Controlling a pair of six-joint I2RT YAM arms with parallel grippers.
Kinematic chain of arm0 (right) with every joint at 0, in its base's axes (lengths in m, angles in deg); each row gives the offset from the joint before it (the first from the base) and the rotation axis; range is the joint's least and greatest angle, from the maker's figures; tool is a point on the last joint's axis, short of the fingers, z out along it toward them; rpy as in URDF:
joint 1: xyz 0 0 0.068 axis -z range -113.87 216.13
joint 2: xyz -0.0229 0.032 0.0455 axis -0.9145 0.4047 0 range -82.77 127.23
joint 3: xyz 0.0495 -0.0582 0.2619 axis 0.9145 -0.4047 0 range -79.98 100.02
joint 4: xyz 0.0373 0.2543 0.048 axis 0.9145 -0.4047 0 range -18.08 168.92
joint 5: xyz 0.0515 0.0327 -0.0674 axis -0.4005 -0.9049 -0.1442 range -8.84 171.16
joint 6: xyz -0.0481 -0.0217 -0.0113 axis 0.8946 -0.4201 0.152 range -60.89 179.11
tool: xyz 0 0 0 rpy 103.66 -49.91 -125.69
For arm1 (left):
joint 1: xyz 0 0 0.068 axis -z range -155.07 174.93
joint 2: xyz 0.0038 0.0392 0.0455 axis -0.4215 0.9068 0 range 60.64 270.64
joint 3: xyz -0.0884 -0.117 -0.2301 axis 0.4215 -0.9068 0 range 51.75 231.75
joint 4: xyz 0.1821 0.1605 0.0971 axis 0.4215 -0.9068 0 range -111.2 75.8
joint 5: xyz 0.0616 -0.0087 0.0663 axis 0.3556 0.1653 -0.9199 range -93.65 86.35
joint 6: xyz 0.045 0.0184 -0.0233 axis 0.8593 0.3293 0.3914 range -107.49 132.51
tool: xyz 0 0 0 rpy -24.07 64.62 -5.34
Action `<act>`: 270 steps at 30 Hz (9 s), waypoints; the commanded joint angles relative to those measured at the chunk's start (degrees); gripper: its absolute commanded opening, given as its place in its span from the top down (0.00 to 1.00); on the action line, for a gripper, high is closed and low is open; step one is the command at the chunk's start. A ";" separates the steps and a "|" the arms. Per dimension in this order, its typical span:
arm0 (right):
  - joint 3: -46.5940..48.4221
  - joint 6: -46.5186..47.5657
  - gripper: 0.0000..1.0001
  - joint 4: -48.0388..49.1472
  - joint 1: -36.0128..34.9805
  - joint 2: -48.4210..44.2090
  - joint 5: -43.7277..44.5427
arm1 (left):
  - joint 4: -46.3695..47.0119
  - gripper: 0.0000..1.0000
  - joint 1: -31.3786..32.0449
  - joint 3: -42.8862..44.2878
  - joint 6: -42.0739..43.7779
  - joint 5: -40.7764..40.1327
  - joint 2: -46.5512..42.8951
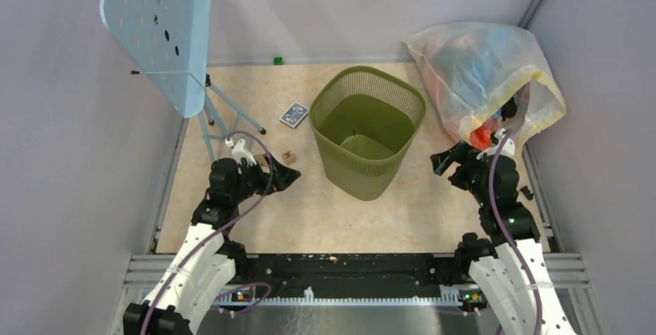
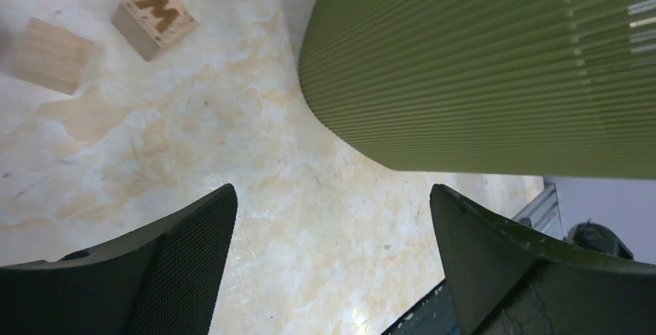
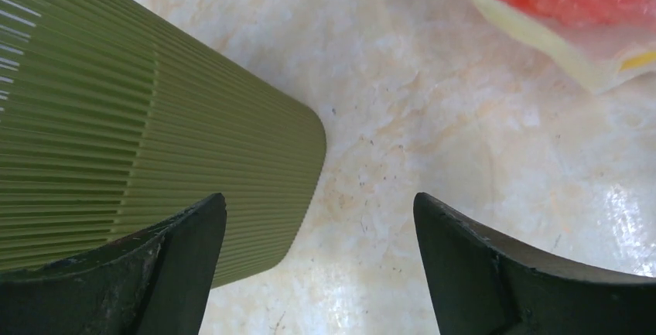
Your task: Put the trash bags into the trash bin
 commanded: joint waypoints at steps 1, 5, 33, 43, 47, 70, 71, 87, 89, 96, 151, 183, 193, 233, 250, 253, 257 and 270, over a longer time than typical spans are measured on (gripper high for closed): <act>-1.30 -4.89 0.12 2.32 -0.02 0.27 -1.99 | 8.37 0.01 -0.20 -2.31 1.37 9.72 1.26; -1.81 -6.88 0.21 1.50 -0.01 4.40 -3.96 | 12.54 0.01 -0.20 -3.78 2.56 14.23 4.02; 4.27 -15.14 0.42 16.06 42.27 26.53 -16.02 | 27.45 0.01 7.45 -4.43 4.79 9.25 19.44; 5.04 -17.22 0.48 23.42 43.59 37.32 -19.29 | 20.81 0.01 7.36 0.18 8.90 5.22 19.09; 5.04 -17.11 0.42 24.70 42.16 39.95 -17.92 | 19.66 0.01 7.36 0.32 7.94 4.86 18.02; 1.52 -21.54 0.23 23.37 33.20 40.60 6.03 | 22.85 0.01 7.32 0.44 2.66 9.63 22.95; 1.29 -21.27 0.24 23.88 33.24 40.86 4.90 | 23.15 0.01 7.35 0.41 2.53 9.81 23.14; 10.29 -20.49 1.00 18.36 33.25 38.80 -2.59 | 31.49 0.02 8.74 -0.61 -3.25 15.67 30.51; 12.62 -18.58 1.00 14.68 33.21 34.64 0.71 | 32.51 0.02 9.34 -1.41 -4.65 14.79 30.19; 18.22 -14.04 1.00 4.76 33.20 20.79 10.31 | 31.12 0.03 10.60 -8.01 -12.76 10.57 22.56; 6.38 -0.86 1.00 11.95 8.17 18.67 -14.91 | 39.65 0.01 28.67 13.15 -3.72 -0.69 47.29; 3.70 -5.44 1.00 35.46 -6.62 30.29 -22.12 | 19.56 0.01 30.38 7.29 9.53 -3.36 21.68; -4.52 -5.69 1.00 19.01 -6.62 21.58 -17.01 | 24.06 0.02 30.72 6.53 1.13 -1.00 25.27; -14.79 -5.49 0.92 9.47 -6.62 12.31 -15.26 | 39.29 0.86 38.05 20.84 -2.33 4.01 59.68; -11.76 -10.73 0.91 3.45 -6.62 5.98 1.44 | 6.31 1.00 30.46 11.04 0.79 -28.87 36.31; -9.92 -9.29 0.90 5.98 -6.62 4.35 -1.88 | 3.88 1.00 30.38 11.84 2.09 -30.04 33.02; -3.13 -6.14 0.95 10.32 -6.62 6.85 -13.68 | -2.47 1.00 30.41 18.84 6.14 -22.20 29.62; 4.55 13.64 0.19 16.42 -12.51 15.92 -38.26 | -8.72 0.96 30.26 24.35 9.62 -24.23 25.32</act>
